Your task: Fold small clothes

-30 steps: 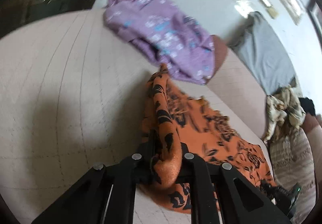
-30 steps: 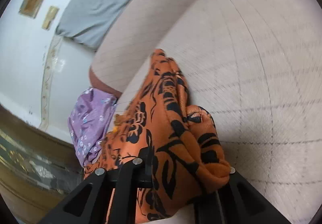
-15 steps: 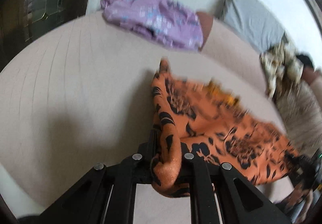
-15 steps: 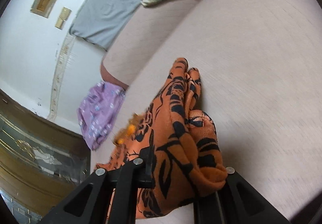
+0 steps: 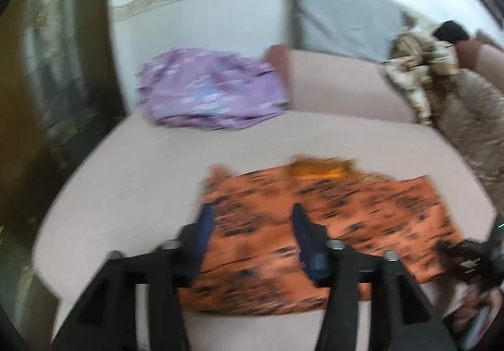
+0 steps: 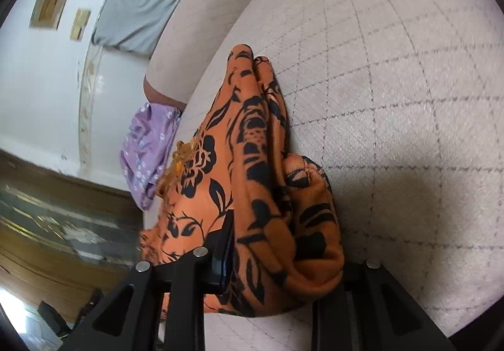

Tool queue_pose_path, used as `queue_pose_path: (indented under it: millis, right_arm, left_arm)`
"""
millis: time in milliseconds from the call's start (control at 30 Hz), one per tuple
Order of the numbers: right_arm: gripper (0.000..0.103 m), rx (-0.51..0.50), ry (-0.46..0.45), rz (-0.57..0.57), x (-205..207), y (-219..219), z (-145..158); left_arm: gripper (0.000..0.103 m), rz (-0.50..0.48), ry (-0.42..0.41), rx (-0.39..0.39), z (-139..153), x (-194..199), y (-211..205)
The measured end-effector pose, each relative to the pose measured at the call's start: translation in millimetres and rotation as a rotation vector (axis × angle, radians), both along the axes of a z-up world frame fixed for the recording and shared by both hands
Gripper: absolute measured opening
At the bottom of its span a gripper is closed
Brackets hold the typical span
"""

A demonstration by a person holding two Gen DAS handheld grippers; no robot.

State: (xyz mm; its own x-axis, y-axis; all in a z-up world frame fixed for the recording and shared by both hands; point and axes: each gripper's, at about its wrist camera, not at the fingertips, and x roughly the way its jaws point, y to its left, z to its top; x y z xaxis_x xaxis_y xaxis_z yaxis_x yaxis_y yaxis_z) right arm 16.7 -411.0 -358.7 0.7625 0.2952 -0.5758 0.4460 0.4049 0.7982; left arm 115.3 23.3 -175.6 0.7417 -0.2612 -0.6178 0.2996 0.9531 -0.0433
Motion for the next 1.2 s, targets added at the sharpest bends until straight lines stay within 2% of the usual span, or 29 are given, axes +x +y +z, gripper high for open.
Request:
queue_pose_path:
  millis: [133,233,367,400,433,467,533,567,633,700,767,867,933,967,1000,1033,1067,1133,1200]
  right_arm:
    - [0.032,0.075,-0.014,-0.017,-1.9,-6.3,-3.4]
    - [0.032,0.144,-0.027,-0.028,-6.0,-14.2,-9.8]
    - [0.032,0.194,-0.039,-0.032,-5.8,-16.4,-14.3]
    - [0.032,0.19,-0.038,-0.031,-6.2,-16.9,-14.2]
    - [0.032,0.179,-0.035,-0.027,-5.8,-16.0,-13.6]
    - [0.032,0.169,-0.032,-0.021,-6.0,-14.9,-13.2]
    - [0.032,0.153,-0.033,-0.02,-5.9,-13.5,-12.3]
    - [0.032,0.152,-0.034,-0.024,-6.5,-13.1,-12.2]
    - [0.032,0.148,-0.036,-0.035,-6.1,-11.2,-11.7]
    - [0.032,0.136,-0.036,-0.047,-5.6,-8.4,-10.2]
    - [0.032,0.117,-0.036,-0.056,-5.0,-4.8,-7.4]
    - [0.031,0.094,-0.047,-0.06,-3.8,-1.4,-4.7]
    - [0.03,0.051,-0.053,-0.054,-0.7,3.2,1.0]
    - [0.024,0.008,-0.046,-0.046,1.9,7.2,5.9]
    - [0.019,-0.023,-0.037,-0.039,4.2,10.6,9.2]
    - [0.017,-0.06,-0.023,-0.031,7.7,15.3,14.3]
    - [0.016,-0.102,-0.012,-0.031,10.3,20.1,21.8]
    - [0.015,-0.162,-0.018,-0.027,15.1,27.0,39.6]
    - [0.015,-0.244,-0.039,-0.008,22.6,37.0,69.7]
  left_arm:
    - [0.058,-0.125,0.105,-0.046,-19.5,29.3,-74.2]
    - [0.058,-0.144,0.223,-0.03,-57.6,61.6,-121.6]
    - [0.058,-0.091,0.417,0.034,-128.7,103.4,-160.7]
    - [0.063,-0.092,0.42,0.051,-138.2,106.4,-164.7]
    - [0.065,-0.1,0.382,0.064,-141.1,105.8,-168.3]
    - [0.068,-0.118,0.317,0.111,-139.6,101.3,-176.4]
    - [0.068,-0.134,0.327,0.156,-137.2,98.5,-181.7]
    - [0.068,-0.14,0.345,0.144,-134.7,98.1,-179.5]
    - [0.067,-0.15,0.398,0.044,-119.4,94.3,-158.0]
    - [0.068,-0.143,0.365,-0.007,-101.9,86.4,-129.8]
    - [0.068,-0.096,0.321,0.0,-89.3,77.0,-89.9]
    - [0.068,-0.012,0.294,0.031,-90.7,61.6,-32.9]
    - [0.068,0.047,0.305,0.064,-102.0,56.6,-5.7]
    - [0.068,0.104,0.34,0.087,-115.6,54.2,13.8]
    - [0.068,0.119,0.369,0.096,-122.9,53.2,21.5]
    - [0.068,0.112,0.405,0.103,-135.5,55.2,27.9]
    - [0.07,0.084,0.356,0.121,-138.1,51.8,28.0]
    - [0.07,0.061,0.332,0.162,-133.5,49.6,22.5]
    - [0.07,0.06,0.335,0.094,-121.4,53.5,28.4]
